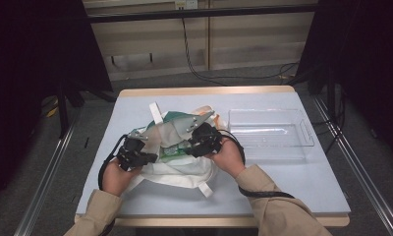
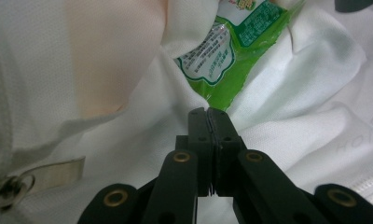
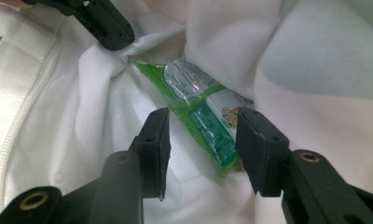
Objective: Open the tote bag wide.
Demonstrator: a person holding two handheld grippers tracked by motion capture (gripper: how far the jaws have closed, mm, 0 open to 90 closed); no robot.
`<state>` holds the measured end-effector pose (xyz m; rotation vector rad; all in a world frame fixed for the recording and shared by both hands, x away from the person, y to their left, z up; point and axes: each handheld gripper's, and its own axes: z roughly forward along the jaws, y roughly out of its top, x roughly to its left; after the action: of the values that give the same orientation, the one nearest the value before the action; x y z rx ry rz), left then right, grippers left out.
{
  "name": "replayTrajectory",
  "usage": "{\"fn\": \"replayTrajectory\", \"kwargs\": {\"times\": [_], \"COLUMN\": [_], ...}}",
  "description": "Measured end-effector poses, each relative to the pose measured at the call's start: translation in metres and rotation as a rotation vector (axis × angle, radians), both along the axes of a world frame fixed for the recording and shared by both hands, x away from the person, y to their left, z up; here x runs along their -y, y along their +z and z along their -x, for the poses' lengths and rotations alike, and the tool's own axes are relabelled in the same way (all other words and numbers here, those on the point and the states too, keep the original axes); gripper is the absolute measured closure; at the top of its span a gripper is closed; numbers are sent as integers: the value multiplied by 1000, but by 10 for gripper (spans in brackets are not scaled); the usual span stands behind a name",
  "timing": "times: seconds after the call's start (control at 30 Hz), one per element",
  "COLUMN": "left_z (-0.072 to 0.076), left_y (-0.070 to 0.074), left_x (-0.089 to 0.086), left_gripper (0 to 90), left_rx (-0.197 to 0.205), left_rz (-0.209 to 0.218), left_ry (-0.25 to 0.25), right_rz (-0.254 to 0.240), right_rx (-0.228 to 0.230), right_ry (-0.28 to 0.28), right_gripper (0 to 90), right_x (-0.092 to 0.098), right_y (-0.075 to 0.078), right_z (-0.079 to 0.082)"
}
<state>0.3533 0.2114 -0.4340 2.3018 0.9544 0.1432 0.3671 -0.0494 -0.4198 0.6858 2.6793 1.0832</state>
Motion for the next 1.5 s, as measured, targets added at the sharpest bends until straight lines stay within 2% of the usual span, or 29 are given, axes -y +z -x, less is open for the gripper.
{"fn": "replayTrajectory", "kwargs": {"times": [0.3, 0.47, 0.53, 0.6, 0.63, 0.73, 0.8, 0.87, 1.07, 1.2, 1.23, 1.5], "left_z": [-1, -1, -1, -2, -2, -1, -2, -2, -3, -3, -4, -5], "left_y": [1, 1, 1, 2, 2, 1, 2, 2, 1, 1, 2, 1], "left_x": [0, -1, 0, -1, -1, -1, -1, -1, -1, 1, 1, 1], "left_gripper": [893, 893, 893, 893, 893, 893, 893, 893, 893, 893, 893, 891], "left_rx": [6, 5, 6, 5, 6, 13, 12, 15, 19, 19, 23, 23], "left_rz": [2, 14, 11, 8, 8, 8, 11, 17, 27, 28, 12, 34], "left_ry": [-4, -3, -2, -7, -9, 3, -8, -6, 9, 14, 8, 13], "right_rz": [52, 120, 141, 148, 155, 177, 179, 186, 164, 156, 154, 106], "right_rx": [-6, 6, 5, -3, 1, 13, 4, 0, -20, -15, -10, 4], "right_ry": [44, 55, 44, 33, 34, 6, -5, -10, 13, 31, 32, 35], "right_gripper": [574, 625, 643, 721, 733, 852, 898, 900, 900, 900, 900, 900], "right_x": [-9, -16, -18, -20, -21, -23, -24, -25, -24, -20, -18, -5], "right_y": [-9, -20, -24, -26, -28, -28, -27, -26, -17, -8, -6, 16], "right_z": [0, -2, -3, -5, -6, -7, -8, -7, -3, 3, 4, 11]}}
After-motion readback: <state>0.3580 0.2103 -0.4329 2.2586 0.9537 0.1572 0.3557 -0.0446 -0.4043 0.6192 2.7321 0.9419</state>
